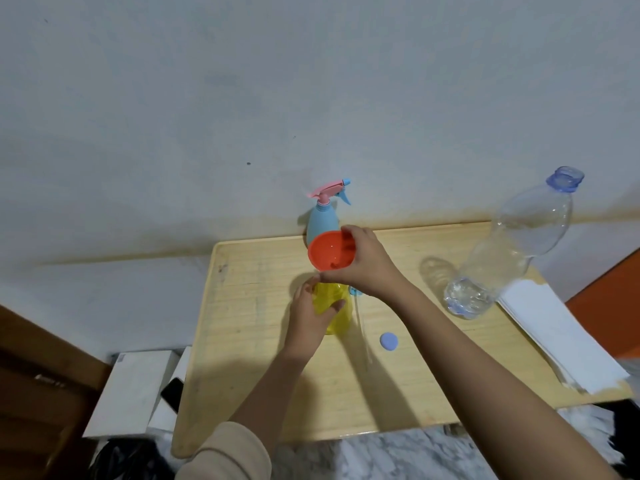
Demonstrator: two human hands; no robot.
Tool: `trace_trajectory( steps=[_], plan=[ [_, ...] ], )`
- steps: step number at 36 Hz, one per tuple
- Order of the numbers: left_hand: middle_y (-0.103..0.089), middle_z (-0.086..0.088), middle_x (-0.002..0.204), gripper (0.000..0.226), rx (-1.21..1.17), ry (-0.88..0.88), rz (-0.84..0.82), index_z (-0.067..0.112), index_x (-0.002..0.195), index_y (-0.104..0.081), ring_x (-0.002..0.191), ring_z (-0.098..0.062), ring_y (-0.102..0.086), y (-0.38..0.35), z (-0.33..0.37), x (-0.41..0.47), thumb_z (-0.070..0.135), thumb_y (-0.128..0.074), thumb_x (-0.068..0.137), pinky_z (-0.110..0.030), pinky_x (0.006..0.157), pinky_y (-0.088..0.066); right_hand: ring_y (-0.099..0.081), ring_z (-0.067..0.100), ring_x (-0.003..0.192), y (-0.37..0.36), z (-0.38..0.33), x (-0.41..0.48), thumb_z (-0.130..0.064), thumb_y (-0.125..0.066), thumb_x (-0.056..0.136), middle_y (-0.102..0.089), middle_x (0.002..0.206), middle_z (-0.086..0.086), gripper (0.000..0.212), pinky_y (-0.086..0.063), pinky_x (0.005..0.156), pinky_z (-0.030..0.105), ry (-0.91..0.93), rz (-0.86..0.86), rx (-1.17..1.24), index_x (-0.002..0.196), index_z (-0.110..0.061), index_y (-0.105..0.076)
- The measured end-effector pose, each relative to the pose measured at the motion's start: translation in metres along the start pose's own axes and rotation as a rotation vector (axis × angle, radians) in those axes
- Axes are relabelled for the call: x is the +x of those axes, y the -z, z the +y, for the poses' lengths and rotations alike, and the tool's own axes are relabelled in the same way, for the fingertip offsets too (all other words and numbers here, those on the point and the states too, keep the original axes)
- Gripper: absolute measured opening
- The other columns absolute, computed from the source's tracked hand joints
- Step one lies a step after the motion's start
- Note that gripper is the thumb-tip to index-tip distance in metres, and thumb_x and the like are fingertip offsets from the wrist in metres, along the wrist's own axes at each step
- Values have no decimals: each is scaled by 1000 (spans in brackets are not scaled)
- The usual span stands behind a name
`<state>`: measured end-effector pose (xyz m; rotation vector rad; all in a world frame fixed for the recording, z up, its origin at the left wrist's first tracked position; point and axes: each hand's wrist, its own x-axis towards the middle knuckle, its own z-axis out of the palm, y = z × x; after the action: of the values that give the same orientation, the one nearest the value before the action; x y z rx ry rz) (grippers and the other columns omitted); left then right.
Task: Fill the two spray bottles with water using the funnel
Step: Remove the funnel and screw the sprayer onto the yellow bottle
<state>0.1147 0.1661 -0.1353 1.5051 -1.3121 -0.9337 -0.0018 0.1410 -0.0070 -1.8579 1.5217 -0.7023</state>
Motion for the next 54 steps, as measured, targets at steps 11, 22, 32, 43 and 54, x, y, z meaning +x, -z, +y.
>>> trace_trajectory(
  steps=[11, 22, 32, 43, 54],
  plan=[
    [-52, 5, 130, 65, 44, 5, 12, 23, 134, -46, 118, -12, -50, 0, 2, -1, 31, -76, 77, -31, 99, -43, -44, 20, 116, 3, -1, 1, -34, -86, 60, -39, 130, 7, 95, -38, 85, 24, 18, 5, 12, 138, -13, -35],
    [-53, 6, 128, 66, 41, 3, 8, 24, 135, -45, 117, -10, -51, 0, 2, -3, 33, -76, 77, -32, 100, -44, -44, 20, 116, 7, -2, 1, -35, -86, 61, -39, 132, 6, 95, -37, 84, 25, 18, -4, 11, 138, -14, -35],
    [-54, 5, 129, 65, 25, 2, 18, 23, 133, -46, 119, -12, -51, -1, 0, -3, 34, -76, 76, -36, 102, -44, -43, 17, 113, 5, -1, 0, -34, -86, 61, -38, 132, 5, 96, -38, 83, 25, 16, -21, 24, 139, -15, -34],
    [-55, 4, 126, 56, -16, 17, 16, 25, 125, -50, 117, -12, -51, 0, 4, -4, 26, -78, 76, -33, 100, -44, -37, 13, 107, 3, -2, -2, -31, -85, 63, -38, 132, 5, 94, -37, 81, 25, 32, -50, -12, 139, -17, -32],
    [-49, 9, 118, 59, -11, -4, -10, 29, 124, -47, 112, -12, -52, 3, 4, -4, 26, -79, 75, -31, 96, -45, -38, 13, 104, 2, -9, 5, -32, -85, 62, -39, 129, 5, 92, -39, 80, 26, 1, -89, -54, 137, -16, -34]
  ],
)
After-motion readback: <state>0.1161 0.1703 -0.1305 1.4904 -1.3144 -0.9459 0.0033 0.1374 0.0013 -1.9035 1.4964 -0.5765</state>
